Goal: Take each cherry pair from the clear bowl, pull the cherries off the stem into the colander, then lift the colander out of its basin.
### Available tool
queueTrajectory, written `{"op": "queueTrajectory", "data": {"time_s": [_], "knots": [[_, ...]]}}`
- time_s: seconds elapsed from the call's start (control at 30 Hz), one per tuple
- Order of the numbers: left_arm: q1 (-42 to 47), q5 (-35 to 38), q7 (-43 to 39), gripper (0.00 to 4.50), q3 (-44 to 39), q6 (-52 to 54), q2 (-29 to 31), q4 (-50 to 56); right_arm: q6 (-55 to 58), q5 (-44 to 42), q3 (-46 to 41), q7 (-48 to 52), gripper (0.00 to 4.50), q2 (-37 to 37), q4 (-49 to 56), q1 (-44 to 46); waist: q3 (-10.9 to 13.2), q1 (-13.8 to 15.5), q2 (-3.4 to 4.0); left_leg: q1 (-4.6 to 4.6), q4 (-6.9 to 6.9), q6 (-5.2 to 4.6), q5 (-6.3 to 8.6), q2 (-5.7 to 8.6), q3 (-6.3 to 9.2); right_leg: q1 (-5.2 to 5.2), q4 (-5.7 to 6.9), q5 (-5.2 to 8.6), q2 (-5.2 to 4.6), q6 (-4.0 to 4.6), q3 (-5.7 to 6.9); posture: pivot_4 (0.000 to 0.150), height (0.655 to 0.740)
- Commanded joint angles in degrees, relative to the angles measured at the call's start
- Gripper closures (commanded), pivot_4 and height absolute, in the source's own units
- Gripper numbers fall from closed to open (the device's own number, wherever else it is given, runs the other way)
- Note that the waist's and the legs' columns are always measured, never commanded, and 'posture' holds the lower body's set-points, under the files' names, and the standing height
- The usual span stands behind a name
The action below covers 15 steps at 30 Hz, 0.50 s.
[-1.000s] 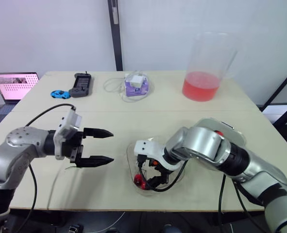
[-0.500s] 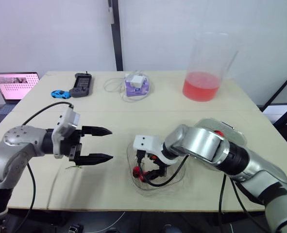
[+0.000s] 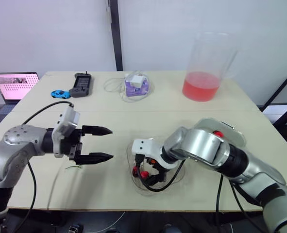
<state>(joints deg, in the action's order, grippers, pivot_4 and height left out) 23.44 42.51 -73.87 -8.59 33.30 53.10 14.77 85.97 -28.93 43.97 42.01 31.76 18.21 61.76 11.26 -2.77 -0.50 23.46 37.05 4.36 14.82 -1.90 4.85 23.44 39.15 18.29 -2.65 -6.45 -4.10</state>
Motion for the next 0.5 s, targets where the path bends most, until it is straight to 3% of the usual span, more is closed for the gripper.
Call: {"op": "queueTrajectory", "data": {"time_s": [0.03,0.17,0.5], "knots": [[0.6,0.7,-0.2,0.00,-1.0,0.1,0.7,1.4,-0.2,0.6,-0.8,-0.9,0.58,-1.0,-0.1,-0.2,0.0,0.0,0.00,0.00,0.00,0.00,0.00,0.00,0.00,0.00,0.00,0.00,0.00,0.00,0.00,0.150,0.7332],[0.4,0.8,-0.2,0.00,-1.2,0.4,0.9,1.6,0.7,0.3,-1.3,-1.4,2.34,-1.7,0.2,-0.4,0.0,0.0,0.00,0.00,0.00,0.00,0.00,0.00,0.00,0.00,0.00,0.00,0.00,0.00,0.00,0.150,0.7332],[0.7,1.0,-0.1,0.00,-1.0,1.0,0.7,1.8,1.3,0.2,-1.8,-2.5,2.34,-2.1,0.4,-0.8,0.0,0.0,0.00,0.00,0.00,0.00,0.00,0.00,0.00,0.00,0.00,0.00,0.00,0.00,0.00,0.150,0.7332]]}}
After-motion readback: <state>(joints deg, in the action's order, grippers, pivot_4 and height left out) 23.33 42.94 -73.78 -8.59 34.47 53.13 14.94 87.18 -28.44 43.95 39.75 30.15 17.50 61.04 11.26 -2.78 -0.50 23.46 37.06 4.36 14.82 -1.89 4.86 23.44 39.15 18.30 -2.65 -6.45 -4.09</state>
